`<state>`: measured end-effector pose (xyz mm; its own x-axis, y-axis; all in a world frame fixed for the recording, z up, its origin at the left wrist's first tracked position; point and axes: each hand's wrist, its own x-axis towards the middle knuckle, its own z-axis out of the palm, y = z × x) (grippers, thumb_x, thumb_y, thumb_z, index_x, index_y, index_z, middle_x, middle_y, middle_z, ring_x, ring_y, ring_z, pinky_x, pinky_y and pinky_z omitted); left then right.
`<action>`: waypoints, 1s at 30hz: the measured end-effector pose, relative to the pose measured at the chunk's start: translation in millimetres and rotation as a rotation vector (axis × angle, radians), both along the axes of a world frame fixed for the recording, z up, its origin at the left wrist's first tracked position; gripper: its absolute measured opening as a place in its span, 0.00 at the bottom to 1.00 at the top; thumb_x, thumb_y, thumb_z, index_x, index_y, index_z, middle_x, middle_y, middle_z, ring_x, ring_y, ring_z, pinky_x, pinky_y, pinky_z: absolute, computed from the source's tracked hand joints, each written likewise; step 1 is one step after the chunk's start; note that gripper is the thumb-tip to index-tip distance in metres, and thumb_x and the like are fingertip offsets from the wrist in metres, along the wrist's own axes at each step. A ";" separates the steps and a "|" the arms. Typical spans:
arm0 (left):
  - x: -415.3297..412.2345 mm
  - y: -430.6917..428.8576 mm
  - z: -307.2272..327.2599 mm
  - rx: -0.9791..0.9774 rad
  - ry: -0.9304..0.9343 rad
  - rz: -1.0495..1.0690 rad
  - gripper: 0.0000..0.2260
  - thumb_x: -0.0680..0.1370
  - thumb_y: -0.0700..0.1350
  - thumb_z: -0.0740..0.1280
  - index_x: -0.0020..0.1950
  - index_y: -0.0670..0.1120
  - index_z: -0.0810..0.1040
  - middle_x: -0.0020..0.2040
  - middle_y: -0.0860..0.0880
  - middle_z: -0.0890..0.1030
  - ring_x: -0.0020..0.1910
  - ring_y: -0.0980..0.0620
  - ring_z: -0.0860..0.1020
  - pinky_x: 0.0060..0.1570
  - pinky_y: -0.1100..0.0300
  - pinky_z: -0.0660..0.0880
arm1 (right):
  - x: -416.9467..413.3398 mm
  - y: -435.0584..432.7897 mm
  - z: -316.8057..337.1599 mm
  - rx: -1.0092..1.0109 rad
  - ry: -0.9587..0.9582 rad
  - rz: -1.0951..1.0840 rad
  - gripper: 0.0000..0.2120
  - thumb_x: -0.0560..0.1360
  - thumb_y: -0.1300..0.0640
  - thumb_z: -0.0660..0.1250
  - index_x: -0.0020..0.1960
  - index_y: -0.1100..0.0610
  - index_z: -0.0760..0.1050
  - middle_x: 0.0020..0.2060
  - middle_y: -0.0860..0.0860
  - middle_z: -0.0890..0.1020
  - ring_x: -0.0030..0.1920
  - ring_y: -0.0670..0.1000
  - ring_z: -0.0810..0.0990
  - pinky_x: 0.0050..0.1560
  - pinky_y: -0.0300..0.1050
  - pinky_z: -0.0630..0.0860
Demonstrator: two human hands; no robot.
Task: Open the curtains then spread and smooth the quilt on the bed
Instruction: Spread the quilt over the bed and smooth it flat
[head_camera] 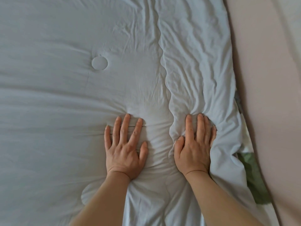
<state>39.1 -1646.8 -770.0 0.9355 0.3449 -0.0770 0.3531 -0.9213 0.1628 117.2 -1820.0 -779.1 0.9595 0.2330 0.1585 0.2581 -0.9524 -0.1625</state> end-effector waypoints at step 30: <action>-122.1 -56.5 -5.3 -0.095 0.038 -0.057 0.26 0.80 0.60 0.46 0.77 0.59 0.42 0.79 0.51 0.40 0.77 0.50 0.38 0.73 0.47 0.34 | -94.5 11.5 14.3 -0.164 0.133 0.043 0.25 0.79 0.53 0.51 0.75 0.57 0.58 0.75 0.60 0.57 0.76 0.61 0.53 0.74 0.61 0.47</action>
